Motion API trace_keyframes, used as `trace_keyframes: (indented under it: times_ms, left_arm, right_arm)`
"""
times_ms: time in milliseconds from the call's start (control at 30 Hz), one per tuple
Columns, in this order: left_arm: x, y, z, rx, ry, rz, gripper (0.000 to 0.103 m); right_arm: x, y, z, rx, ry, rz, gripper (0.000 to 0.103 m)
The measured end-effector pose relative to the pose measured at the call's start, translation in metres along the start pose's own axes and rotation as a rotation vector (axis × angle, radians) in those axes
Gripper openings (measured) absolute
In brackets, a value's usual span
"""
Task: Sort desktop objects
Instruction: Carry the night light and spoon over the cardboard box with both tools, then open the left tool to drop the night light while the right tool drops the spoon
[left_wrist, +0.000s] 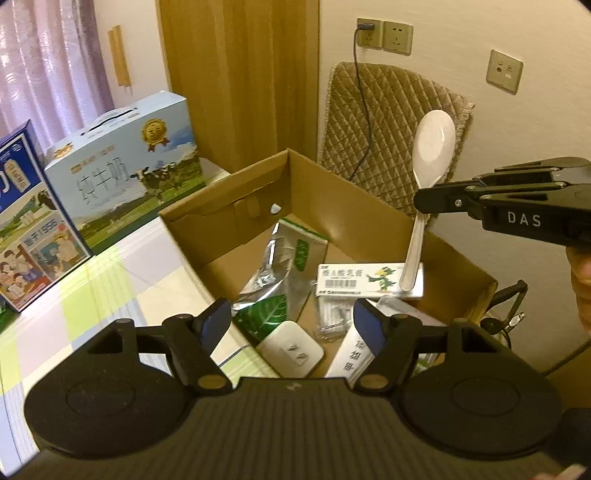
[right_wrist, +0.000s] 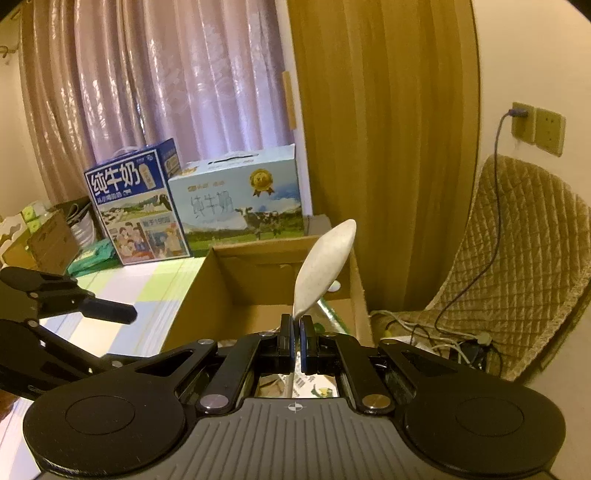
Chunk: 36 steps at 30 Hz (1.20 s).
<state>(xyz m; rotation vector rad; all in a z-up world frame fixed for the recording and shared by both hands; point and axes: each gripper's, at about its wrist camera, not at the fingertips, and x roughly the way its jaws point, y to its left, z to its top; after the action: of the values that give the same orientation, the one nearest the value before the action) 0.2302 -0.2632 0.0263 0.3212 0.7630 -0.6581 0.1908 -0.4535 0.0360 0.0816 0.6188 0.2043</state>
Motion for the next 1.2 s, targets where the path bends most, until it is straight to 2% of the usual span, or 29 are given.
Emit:
trace_keyframes:
  times_ms: [200,300,400,467,500,533,567,767,867,933,1067,1133,1200]
  left_arm:
    - [-0.005,0.009,-0.004,-0.012,-0.010,0.009,0.069]
    - [-0.006,0.013,-0.008,-0.028,-0.017,0.007,0.069]
    - [-0.008,0.017,-0.012,-0.042,-0.020,0.004,0.069]
    - [-0.010,0.019,-0.015,-0.049,-0.020,0.002,0.069]
    - [-0.011,0.020,-0.017,-0.052,-0.021,0.003,0.069]
    - [-0.012,0.021,-0.019,-0.055,-0.022,0.003,0.069]
    - [-0.014,0.022,-0.021,-0.062,-0.024,0.004,0.069]
    - [-0.025,0.025,-0.033,-0.114,-0.036,0.003,0.070]
    - [-0.036,0.022,-0.039,-0.143,-0.060,0.011,0.079]
    - [-0.044,0.018,-0.043,-0.152,-0.077,0.026,0.086]
    - [-0.060,0.006,-0.051,-0.151,-0.095,0.040,0.096]
    - [-0.069,0.002,-0.056,-0.158,-0.114,0.059,0.102]
    - [-0.078,-0.003,-0.062,-0.173,-0.131,0.069,0.102]
  right_arm:
    - [0.017,0.011,0.003,-0.014,0.027,0.017,0.000]
    - [0.029,0.015,0.006,-0.016,0.070,0.055,0.000]
    - [0.040,0.022,0.010,-0.039,0.085,0.042,0.001]
    - [0.045,0.024,0.012,-0.032,0.083,0.047,0.008]
    - [0.046,0.023,0.012,-0.013,0.074,0.053,0.029]
    - [0.045,0.021,0.012,0.006,0.061,0.056,0.055]
    - [0.041,0.021,0.012,0.017,0.041,0.050,0.062]
    - [0.022,0.017,0.004,0.023,0.014,0.034,0.063]
    - [0.007,0.014,0.001,0.040,0.003,0.031,0.067]
    - [-0.003,0.014,-0.002,0.047,-0.006,0.027,0.078]
    - [-0.025,0.016,-0.007,0.045,-0.011,0.018,0.089]
    - [-0.034,0.018,-0.010,0.052,-0.001,0.005,0.101]
    - [-0.046,0.021,-0.013,0.066,0.001,-0.007,0.101]
